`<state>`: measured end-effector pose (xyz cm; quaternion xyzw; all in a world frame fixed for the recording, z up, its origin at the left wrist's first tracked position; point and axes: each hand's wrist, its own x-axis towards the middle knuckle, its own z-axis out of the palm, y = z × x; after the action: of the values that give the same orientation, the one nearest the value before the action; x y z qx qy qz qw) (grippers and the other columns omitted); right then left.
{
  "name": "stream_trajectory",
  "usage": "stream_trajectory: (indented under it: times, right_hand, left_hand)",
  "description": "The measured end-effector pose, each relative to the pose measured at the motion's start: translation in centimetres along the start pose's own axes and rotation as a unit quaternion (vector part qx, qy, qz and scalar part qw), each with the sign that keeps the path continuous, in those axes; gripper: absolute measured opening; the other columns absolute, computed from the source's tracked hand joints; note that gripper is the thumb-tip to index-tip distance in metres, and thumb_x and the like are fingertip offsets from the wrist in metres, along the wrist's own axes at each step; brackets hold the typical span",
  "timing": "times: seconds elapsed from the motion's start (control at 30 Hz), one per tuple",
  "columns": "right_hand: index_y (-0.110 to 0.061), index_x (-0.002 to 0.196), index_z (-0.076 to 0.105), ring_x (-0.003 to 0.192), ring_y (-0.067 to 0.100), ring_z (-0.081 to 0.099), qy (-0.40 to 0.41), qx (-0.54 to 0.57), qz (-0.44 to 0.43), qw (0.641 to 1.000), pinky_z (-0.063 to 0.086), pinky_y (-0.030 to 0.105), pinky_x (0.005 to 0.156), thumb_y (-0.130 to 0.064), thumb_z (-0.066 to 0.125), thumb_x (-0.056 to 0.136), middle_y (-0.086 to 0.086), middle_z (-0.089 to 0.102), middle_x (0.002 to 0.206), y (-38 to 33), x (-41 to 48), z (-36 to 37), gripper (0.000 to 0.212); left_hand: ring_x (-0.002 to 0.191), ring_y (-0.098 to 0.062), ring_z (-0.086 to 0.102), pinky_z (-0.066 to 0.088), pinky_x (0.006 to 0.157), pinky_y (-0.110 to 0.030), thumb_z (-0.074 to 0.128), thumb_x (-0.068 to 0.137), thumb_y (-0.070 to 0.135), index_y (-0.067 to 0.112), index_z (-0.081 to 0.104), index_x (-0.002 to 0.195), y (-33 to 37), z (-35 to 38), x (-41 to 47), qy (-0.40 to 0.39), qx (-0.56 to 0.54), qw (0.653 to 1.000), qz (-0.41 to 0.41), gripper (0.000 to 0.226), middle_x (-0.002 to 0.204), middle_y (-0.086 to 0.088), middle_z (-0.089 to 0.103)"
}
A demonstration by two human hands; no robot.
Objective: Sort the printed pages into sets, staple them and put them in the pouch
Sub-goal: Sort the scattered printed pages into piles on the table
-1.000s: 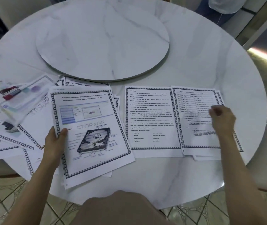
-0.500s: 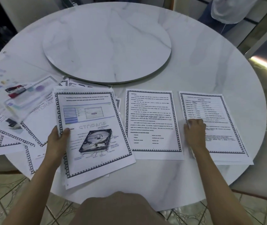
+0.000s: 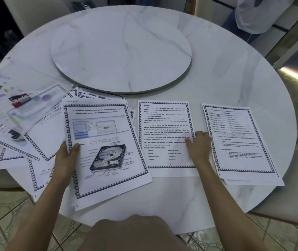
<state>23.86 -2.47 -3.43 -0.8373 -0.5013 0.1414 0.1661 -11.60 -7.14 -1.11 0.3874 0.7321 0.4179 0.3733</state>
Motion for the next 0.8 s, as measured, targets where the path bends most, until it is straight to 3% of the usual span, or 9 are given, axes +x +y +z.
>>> stream_trajectory:
  times: [0.1,0.2,0.27,0.33,0.5,0.67,0.8]
  right_hand:
    - [0.003,0.118,0.052,0.109,0.034,0.05,-0.006,0.071,0.028,0.997,0.042,0.036,0.088,-0.011,0.062,0.085,0.021,0.049,0.121,-0.2,0.2,0.1,0.037]
    - [0.004,0.111,0.058,0.086,0.024,0.054,-0.018,0.146,0.035,0.989,0.038,0.025,0.071,-0.005,0.058,0.086,0.014,0.06,0.101,-0.2,0.5,-0.7,0.027]
    - [0.005,0.108,0.058,0.081,0.02,0.05,-0.021,0.179,0.023,0.983,0.033,0.021,0.068,-0.008,0.055,0.089,0.01,0.057,0.091,-0.2,0.6,-1.9,0.023]
    - [0.004,0.107,0.058,0.084,0.019,0.049,-0.028,0.21,0.016,0.977,0.033,0.019,0.071,-0.011,0.054,0.092,0.011,0.058,0.094,0.0,0.6,-3.0,0.022]
    - [0.002,0.117,0.057,0.101,0.026,0.055,-0.024,0.238,0.028,0.971,0.037,0.025,0.084,-0.017,0.054,0.092,0.015,0.061,0.109,1.4,1.3,-5.2,0.031]
    - [-0.002,0.109,0.061,0.102,0.027,0.06,-0.003,0.279,0.033,0.96,0.047,0.038,0.093,-0.019,0.056,0.091,0.015,0.064,0.109,3.5,2.0,-8.0,0.025]
    - [-0.007,0.103,0.063,0.1,0.032,0.062,0.019,0.321,0.05,0.946,0.049,0.047,0.095,-0.021,0.057,0.091,0.015,0.066,0.107,5.6,2.6,-10.4,0.019]
  left_hand:
    - [0.12,-0.032,0.05,0.04,0.096,-0.038,0.042,0.098,0.018,0.004,0.045,0.132,0.2,0.1,-0.1,0.0,-0.005,1.0,-0.001,0.037,0.131,-0.015,0.053]
    - [0.12,-0.032,0.05,0.039,0.095,-0.037,0.041,0.098,0.017,0.004,0.045,0.132,0.2,0.0,0.0,-0.002,-0.009,1.0,-0.002,0.036,0.131,-0.015,0.053]
    - [0.12,-0.032,0.05,0.04,0.097,-0.038,0.041,0.098,0.018,0.004,0.045,0.132,0.2,-0.1,0.0,-0.003,-0.014,1.0,-0.005,0.037,0.131,-0.014,0.053]
    - [0.12,-0.031,0.05,0.04,0.097,-0.038,0.042,0.098,0.018,0.006,0.046,0.132,0.2,-0.1,0.1,0.0,-0.021,1.0,-0.01,0.036,0.131,-0.014,0.053]
    - [0.121,-0.03,0.05,0.039,0.101,-0.039,0.042,0.098,0.019,0.006,0.046,0.132,0.2,0.2,0.1,-0.009,-0.031,0.999,-0.022,0.036,0.132,-0.014,0.053]
    - [0.113,-0.021,0.05,0.038,0.097,-0.036,0.043,0.098,0.02,0.008,0.046,0.132,0.4,1.2,0.2,-0.024,-0.042,0.998,-0.041,0.036,0.123,-0.004,0.053]
    - [0.11,-0.027,0.054,0.043,0.095,-0.041,0.045,0.097,0.02,0.007,0.047,0.13,0.9,2.2,-0.2,-0.063,-0.046,0.996,-0.042,0.035,0.12,-0.01,0.057]
